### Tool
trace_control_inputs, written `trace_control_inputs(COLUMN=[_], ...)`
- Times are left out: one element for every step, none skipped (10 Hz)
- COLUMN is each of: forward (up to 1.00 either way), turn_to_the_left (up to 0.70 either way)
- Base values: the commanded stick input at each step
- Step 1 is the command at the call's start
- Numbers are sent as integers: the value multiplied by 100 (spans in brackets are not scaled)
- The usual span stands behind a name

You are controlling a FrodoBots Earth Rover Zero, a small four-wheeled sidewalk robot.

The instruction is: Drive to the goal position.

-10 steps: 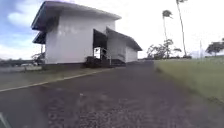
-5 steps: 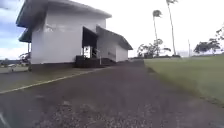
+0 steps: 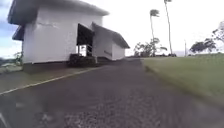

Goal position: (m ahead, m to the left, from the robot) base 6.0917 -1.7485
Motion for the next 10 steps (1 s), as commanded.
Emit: trace_control_inputs(forward=[70,70,70,70,70,70,70,70,70,70], turn_to_the_left=[0,0,0,0,0,0,0,0,0,0])
